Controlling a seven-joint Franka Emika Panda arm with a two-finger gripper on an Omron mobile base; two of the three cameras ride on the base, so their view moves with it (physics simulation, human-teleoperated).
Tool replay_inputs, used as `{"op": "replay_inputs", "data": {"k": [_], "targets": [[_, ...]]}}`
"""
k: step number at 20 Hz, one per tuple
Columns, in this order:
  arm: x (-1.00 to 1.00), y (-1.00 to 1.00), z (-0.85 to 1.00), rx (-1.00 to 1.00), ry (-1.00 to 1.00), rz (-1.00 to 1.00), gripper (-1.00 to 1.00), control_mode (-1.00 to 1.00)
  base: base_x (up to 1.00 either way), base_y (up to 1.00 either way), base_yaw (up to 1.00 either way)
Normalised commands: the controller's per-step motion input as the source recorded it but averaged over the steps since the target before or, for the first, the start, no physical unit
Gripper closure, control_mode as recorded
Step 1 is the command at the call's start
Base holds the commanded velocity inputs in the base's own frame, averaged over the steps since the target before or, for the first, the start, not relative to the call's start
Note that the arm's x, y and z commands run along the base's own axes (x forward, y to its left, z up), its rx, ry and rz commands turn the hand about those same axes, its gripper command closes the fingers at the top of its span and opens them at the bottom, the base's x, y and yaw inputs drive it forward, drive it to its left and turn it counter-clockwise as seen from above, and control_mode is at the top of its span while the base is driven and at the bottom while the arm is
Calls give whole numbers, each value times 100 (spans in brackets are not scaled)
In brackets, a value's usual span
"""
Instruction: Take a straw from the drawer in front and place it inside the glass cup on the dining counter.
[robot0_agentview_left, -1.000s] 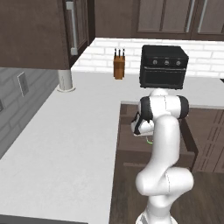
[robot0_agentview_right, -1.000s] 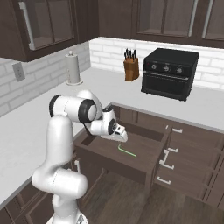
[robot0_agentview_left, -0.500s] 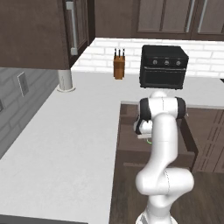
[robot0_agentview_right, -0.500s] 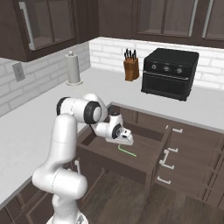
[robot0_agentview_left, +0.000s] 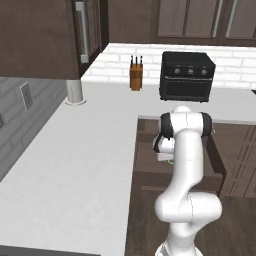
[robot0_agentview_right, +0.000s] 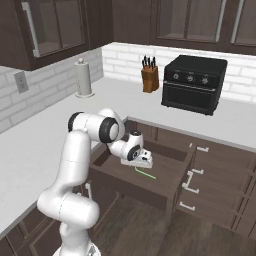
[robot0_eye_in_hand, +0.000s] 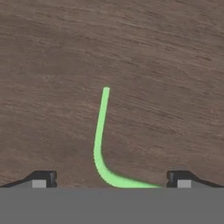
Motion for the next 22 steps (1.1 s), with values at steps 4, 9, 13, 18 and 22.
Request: {"op": "replay_inputs", "data": {"k": [4, 9, 13, 18, 22], "targets": [[12, 0, -19, 0, 0, 6, -100, -100, 0, 0, 0], [12, 0, -20, 0, 0, 7, -100, -100, 0, 0, 0], [19, 11, -11, 0, 0, 8, -100, -100, 0, 0, 0], [6, 6, -34, 0, 0, 6, 100, -100, 0, 0, 0], [0, 0, -28, 0, 0, 3, 100, -100, 0, 0, 0]]}}
